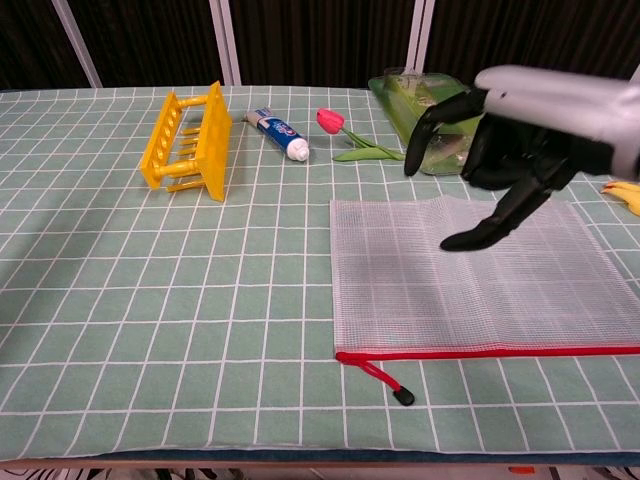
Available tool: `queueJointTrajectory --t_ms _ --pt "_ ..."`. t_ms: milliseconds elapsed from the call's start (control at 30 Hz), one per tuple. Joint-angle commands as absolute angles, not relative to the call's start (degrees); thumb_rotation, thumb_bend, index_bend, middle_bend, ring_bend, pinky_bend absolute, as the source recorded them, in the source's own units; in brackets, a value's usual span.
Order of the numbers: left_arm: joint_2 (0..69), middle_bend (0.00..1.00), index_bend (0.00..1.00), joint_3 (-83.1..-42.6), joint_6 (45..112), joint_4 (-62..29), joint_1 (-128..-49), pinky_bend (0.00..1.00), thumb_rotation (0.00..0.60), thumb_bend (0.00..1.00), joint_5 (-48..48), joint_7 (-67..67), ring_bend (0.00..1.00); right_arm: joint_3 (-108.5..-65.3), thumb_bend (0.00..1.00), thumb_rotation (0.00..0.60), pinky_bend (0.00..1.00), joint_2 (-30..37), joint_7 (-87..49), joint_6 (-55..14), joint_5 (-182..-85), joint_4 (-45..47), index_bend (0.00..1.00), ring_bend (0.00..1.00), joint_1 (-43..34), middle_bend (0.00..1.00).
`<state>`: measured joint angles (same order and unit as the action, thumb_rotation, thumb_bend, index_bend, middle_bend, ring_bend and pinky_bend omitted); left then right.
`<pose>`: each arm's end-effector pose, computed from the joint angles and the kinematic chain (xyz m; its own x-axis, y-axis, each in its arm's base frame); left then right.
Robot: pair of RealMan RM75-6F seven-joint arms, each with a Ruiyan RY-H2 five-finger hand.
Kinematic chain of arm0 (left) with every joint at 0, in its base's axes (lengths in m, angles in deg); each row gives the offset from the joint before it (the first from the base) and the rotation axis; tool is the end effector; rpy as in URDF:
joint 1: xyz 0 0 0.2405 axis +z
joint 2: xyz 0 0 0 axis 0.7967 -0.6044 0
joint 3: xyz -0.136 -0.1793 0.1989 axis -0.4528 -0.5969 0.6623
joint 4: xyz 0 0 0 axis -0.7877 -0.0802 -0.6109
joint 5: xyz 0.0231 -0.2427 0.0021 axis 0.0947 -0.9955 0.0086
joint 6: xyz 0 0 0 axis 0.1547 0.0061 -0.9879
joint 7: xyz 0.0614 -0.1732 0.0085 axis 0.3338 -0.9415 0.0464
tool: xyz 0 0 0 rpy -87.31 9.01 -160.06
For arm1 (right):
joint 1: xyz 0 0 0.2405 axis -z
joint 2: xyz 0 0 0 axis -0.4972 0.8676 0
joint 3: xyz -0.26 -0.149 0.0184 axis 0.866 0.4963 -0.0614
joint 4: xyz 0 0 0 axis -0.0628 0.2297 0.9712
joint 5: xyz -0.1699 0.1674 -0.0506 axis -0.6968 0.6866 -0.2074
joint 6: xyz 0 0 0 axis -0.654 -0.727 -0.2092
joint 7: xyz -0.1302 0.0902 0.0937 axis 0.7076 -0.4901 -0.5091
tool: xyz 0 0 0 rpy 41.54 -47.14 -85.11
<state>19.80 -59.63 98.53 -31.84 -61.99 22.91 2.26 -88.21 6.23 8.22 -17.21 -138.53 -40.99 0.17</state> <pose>-0.3576 0.2646 0.1346 0.4333 -0.0530 0.8997 0.8993 -0.0401 -0.4354 -0.1146 -0.3078 -0.0098 0.2103 -0.3378 0.9174 -0.9231 -0.3776 0.0726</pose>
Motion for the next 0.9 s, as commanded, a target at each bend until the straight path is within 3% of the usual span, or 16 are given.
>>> queueJointTrajectory --t_ms 33,433,900 --pt "19.73 0.0 0.0 -59.64 98.36 -31.87 -62.06 0.0 0.6 0.0 22.84 2.15 0.0 -86.4 0.21 0.6 1.0 0.18 13.77 -17.26 -133.87 -38.7 0.44 1.0 -2.45 1.0" --pt "19.46 0.0 0.0 -59.41 97.99 -31.6 -62.26 0.0 0.6 0.0 23.24 1.32 0.0 -81.81 0.24 0.6 1.0 -11.17 18.85 -21.73 -127.14 -32.47 0.52 1.0 -2.49 1.0" --pt "19.44 0.0 0.0 -59.29 98.05 -31.45 -62.33 0.0 0.6 0.0 23.58 0.76 0.0 -79.49 0.29 0.6 1.0 -16.36 18.25 -23.46 -125.73 -27.73 0.53 1.0 -1.23 1.0"
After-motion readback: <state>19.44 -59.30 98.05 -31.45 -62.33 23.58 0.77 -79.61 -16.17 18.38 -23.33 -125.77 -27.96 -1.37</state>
